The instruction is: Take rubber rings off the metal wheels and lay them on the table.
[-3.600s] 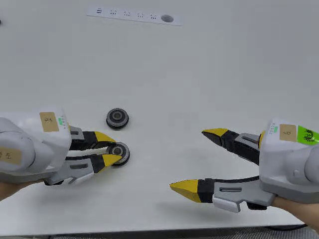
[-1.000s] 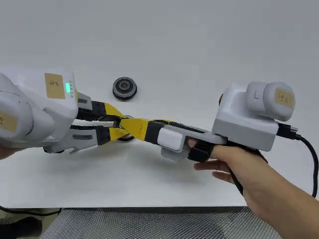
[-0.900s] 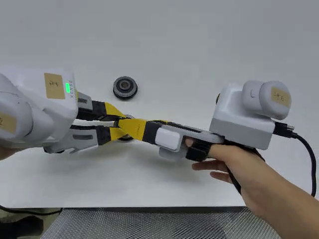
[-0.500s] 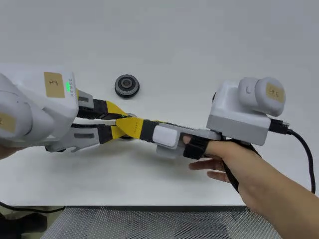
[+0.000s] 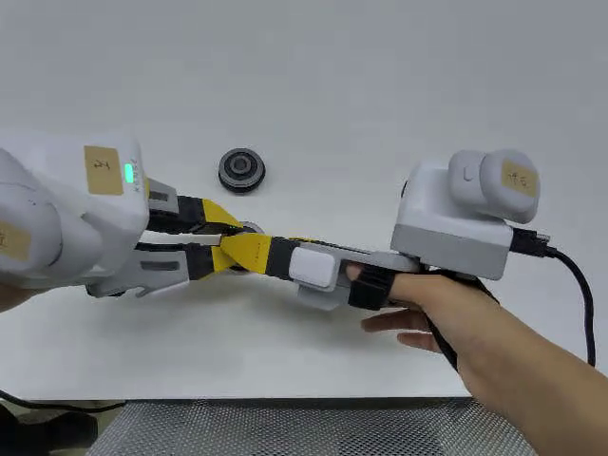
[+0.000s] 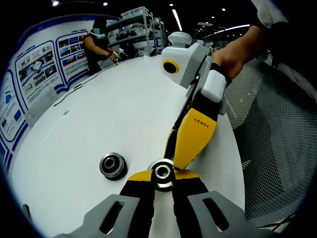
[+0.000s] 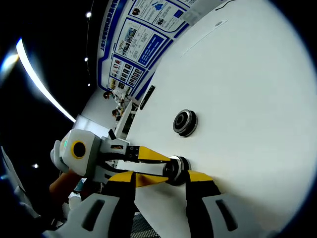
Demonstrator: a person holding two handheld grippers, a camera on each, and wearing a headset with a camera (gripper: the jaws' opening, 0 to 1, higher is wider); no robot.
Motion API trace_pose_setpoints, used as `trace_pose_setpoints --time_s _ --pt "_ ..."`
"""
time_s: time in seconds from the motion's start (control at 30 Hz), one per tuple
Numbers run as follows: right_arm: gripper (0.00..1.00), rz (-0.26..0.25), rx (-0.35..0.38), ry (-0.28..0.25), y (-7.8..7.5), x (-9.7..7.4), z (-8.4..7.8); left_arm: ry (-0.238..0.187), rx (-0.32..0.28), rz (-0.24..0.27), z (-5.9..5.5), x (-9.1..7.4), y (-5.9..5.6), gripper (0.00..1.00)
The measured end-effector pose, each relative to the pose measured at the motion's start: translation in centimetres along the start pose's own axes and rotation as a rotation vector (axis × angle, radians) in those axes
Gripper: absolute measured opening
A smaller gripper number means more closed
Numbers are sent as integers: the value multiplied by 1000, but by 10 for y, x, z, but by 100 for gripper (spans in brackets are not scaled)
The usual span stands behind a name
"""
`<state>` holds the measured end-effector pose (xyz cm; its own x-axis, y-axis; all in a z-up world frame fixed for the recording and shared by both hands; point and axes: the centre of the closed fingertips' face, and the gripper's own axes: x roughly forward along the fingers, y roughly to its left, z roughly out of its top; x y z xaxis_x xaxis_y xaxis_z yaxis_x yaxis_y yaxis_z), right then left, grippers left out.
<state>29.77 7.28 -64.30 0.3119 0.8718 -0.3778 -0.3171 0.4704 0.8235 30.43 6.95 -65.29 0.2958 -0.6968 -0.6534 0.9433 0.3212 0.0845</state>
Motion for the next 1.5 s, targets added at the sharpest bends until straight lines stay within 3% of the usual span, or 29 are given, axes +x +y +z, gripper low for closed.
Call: trace_pose_setpoints --time_s 0.37,0.8,1.07,1.5 --pt "41 19 47 -17 2 -3 -1 10 3 -4 0 0 0 13" --pt "38 16 37 -32 -2 -2 -1 5 -1 1 0 0 0 13" --pt "35 47 127 -69 -7 -3 3 1 -8 6 -1 -1 1 13" --pt "27 26 68 -64 -8 -3 4 -1 -6 6 -1 -1 1 13"
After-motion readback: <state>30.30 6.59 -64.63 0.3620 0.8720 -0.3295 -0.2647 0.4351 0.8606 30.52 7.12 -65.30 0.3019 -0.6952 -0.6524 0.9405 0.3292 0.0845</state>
